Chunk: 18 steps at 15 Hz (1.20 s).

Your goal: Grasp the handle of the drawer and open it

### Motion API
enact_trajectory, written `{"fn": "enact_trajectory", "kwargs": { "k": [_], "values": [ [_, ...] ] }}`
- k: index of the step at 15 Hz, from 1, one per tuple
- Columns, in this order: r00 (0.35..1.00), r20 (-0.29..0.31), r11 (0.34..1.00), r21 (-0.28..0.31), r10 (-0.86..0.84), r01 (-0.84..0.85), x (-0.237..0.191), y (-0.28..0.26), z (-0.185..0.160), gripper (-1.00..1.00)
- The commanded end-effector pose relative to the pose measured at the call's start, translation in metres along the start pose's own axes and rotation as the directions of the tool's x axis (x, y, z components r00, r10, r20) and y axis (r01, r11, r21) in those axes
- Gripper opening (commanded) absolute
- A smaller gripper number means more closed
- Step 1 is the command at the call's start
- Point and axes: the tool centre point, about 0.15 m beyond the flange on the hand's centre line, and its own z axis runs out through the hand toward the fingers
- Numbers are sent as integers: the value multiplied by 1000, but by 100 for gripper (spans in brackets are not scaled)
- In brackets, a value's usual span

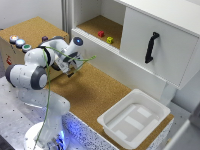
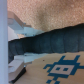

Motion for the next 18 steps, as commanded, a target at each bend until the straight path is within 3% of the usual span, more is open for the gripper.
{"fn": "enact_trajectory", "kwargs": {
  "k": [1,7,10,14,18],
  "values": [
    [998,22,997,-64,51,-50,24,45,-9,100],
    [998,-10,968,-242,-62,58,15,24,-48,100],
    [988,-67,917,-386,-138,102,12,3,-84,100],
    [964,-139,890,-432,-226,146,14,-37,-131,100],
    [908,-68,825,-451,-413,341,10,-109,-141,100]
  ]
}}
